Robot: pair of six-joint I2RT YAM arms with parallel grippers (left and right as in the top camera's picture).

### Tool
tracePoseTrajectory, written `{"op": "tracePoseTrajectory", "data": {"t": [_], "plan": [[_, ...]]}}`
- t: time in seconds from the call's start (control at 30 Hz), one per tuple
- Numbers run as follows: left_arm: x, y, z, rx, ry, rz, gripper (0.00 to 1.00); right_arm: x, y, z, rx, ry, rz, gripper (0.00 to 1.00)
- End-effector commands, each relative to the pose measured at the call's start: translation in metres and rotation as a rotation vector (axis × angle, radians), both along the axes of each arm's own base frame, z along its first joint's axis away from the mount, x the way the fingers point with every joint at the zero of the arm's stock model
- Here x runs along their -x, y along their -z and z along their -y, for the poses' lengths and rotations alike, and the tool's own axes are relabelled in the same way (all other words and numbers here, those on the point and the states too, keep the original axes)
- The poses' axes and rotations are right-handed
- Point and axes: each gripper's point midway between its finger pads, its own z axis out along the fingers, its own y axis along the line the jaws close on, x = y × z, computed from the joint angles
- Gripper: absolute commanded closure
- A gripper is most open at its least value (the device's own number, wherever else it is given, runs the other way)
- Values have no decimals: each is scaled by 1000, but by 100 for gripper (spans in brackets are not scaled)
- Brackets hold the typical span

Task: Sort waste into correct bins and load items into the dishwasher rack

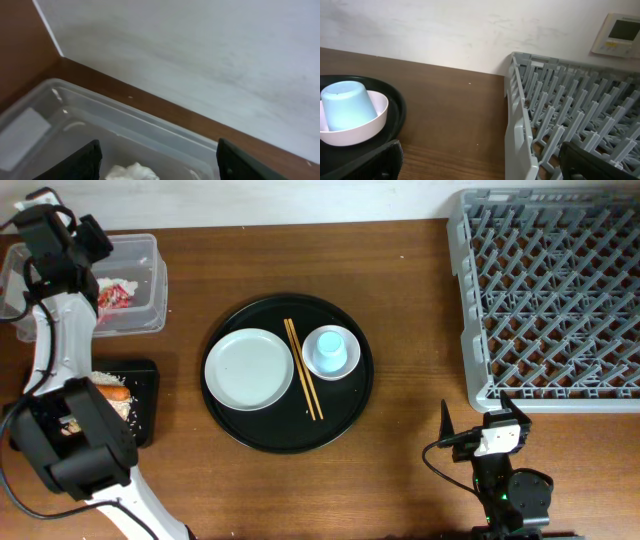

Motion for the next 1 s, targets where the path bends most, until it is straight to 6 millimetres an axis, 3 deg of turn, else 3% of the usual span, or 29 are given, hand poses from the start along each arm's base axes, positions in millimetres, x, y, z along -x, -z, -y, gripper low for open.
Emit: {"op": "tracePoseTrajectory", "data": {"t": [0.0, 0.1, 0.2, 0.3, 0.43, 0.73, 0.83, 0.97], "plan": [[-5, 11, 21, 74, 105, -16, 26, 0, 3, 2, -4, 13, -6, 2], [-2, 1, 50, 155, 244, -7, 19, 0, 3, 2, -4, 13, -6, 2], [10, -23, 93, 308, 425, 23, 1, 0, 3, 2, -4, 13, -6, 2], [32, -37, 124, 520, 488, -10, 1, 0, 3, 2, -4, 13, -6, 2], [70, -33, 152, 703, 496, -149, 1, 0, 3, 2, -4, 13, -6, 2], [144, -28, 207, 656, 601, -407, 1, 0, 3, 2, -4, 13, -6, 2], [160, -17, 210, 622, 564, -499, 1, 0, 3, 2, -4, 13, -6, 2], [176, -11, 234, 596, 643, -572, 1, 0, 3, 2, -4, 13, -6, 2]]}}
